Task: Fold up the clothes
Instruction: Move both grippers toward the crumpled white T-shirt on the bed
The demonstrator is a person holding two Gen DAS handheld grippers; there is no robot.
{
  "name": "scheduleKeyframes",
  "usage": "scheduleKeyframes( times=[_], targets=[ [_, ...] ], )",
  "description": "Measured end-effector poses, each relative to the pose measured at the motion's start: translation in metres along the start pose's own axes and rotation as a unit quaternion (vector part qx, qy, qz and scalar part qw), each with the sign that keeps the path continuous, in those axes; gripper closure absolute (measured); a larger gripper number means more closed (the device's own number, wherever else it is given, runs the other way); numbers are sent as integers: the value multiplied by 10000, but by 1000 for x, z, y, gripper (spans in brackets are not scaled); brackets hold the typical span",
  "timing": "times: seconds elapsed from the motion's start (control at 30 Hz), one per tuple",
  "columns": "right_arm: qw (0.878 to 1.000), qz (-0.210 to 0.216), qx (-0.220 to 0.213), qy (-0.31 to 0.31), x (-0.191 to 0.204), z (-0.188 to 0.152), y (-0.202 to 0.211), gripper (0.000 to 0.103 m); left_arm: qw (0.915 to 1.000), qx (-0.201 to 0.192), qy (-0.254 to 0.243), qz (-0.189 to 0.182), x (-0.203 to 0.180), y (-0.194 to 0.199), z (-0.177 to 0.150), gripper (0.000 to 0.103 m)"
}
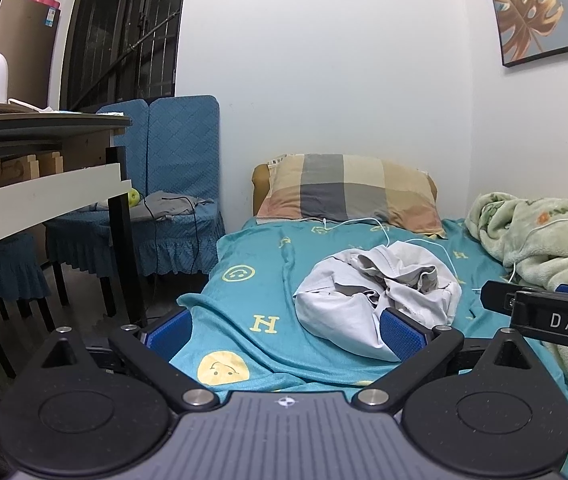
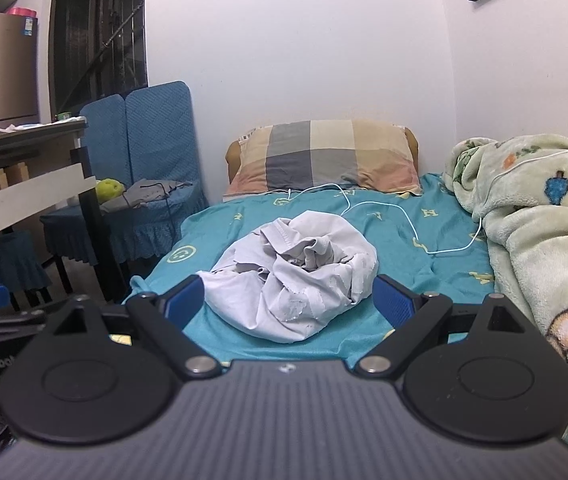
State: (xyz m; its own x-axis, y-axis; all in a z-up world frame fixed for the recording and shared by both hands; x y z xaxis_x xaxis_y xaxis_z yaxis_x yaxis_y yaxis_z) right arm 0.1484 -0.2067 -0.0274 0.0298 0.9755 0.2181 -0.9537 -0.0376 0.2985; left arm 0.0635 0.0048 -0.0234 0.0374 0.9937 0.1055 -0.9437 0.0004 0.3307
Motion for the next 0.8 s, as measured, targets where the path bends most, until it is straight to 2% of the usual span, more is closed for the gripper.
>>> scheduleKeyframes(
  times=[0.27,0.53,0.8],
  targets=[
    [10000,11,8,-58,-2,0,-2,10,9999,5,62,-82,-1,-1,-1,2],
    [10000,10,-13,-28,1,2,1,10,10000,55,24,-15,0,-1,-2,1],
    [10000,-42,-23,-81,-1,3,2,10,9996,116,-74,-232,-7,-4,-7,0]
  ],
)
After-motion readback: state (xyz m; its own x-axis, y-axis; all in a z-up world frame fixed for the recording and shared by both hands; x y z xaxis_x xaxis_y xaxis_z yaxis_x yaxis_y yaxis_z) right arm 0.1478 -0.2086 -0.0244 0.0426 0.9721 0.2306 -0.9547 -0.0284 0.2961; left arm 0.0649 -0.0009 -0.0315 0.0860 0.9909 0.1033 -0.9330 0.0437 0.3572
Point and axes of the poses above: each gripper's, at about its wrist camera, not at the fingertips, and y roughly against the way its jaws point, x to its left, z to its top, the point moved 6 cm from there along -y, roughly the way its jaws point, and after that the axes turned 6 degrees about -y, right-handed, at the moved point
